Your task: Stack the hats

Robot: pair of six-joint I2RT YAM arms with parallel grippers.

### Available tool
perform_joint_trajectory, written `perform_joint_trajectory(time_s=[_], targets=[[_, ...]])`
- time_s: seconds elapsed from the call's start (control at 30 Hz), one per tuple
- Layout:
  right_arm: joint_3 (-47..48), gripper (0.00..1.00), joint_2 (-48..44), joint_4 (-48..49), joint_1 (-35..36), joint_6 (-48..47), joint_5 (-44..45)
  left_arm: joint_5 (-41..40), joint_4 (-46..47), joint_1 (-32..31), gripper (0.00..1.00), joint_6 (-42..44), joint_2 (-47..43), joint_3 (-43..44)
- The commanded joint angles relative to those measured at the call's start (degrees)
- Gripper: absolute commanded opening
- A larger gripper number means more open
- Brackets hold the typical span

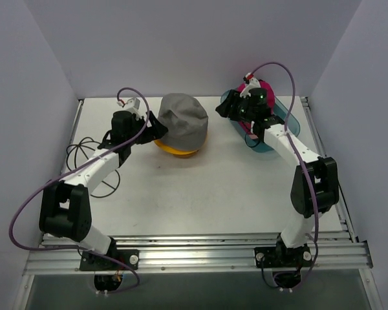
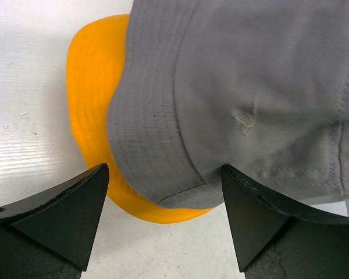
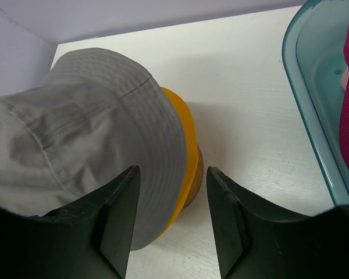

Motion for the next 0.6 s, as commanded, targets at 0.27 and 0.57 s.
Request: perform_joint_trajectory(time_s=[0.27, 0.57], targets=[[1.18, 0.45, 3.75, 8.75, -0.70, 1.69, -3.01, 1.81, 13.27, 1.49, 0.87, -0.23, 3.33, -1.38], [1.09, 0.46, 6.56, 11.66, -0.70, 1.86, -4.60, 1.03, 14.96, 2.11, 0.39, -0.14, 6.15, -1.38]])
